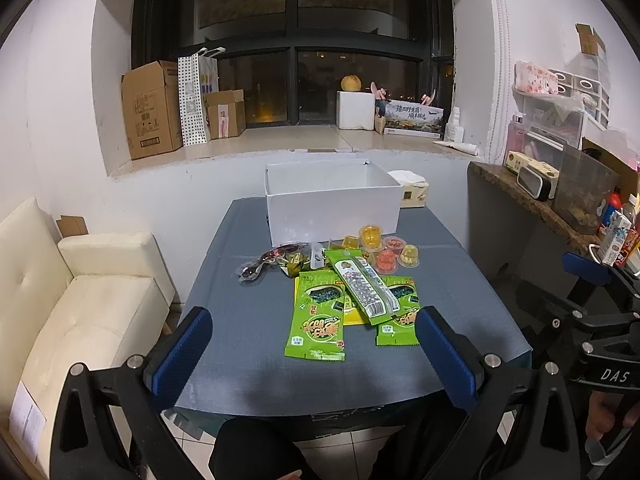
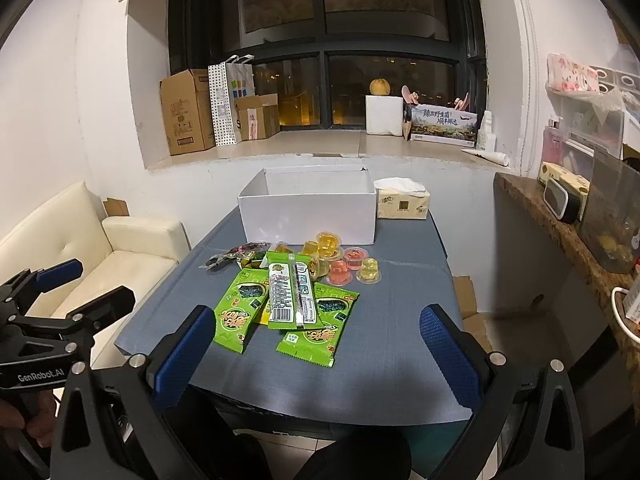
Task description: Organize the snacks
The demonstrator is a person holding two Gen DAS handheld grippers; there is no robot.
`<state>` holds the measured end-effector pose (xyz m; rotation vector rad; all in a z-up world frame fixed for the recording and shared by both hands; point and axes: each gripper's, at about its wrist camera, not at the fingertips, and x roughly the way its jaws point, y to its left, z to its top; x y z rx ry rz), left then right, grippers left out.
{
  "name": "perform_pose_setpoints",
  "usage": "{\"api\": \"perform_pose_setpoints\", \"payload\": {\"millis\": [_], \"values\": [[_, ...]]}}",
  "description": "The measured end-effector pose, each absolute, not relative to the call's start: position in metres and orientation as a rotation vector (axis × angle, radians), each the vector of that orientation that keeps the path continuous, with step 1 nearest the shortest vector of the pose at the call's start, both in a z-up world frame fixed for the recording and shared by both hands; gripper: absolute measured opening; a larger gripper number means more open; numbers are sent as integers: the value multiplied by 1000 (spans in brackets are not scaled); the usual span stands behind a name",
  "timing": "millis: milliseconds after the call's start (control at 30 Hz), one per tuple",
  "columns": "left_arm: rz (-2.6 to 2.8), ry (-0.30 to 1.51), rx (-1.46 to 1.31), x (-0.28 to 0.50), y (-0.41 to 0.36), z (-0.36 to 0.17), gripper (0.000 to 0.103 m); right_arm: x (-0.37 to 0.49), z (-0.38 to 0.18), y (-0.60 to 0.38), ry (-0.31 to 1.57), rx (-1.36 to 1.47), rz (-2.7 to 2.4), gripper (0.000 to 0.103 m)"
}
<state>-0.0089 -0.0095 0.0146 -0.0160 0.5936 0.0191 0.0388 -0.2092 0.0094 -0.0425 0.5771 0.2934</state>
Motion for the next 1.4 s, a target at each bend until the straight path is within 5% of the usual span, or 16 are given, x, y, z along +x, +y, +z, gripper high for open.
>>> {"api": "perform_pose_setpoints", "payload": {"millis": [1400], "values": [[39,604,-25,5,2,8,103,85,-22,-198,658,20,397,103]]}}
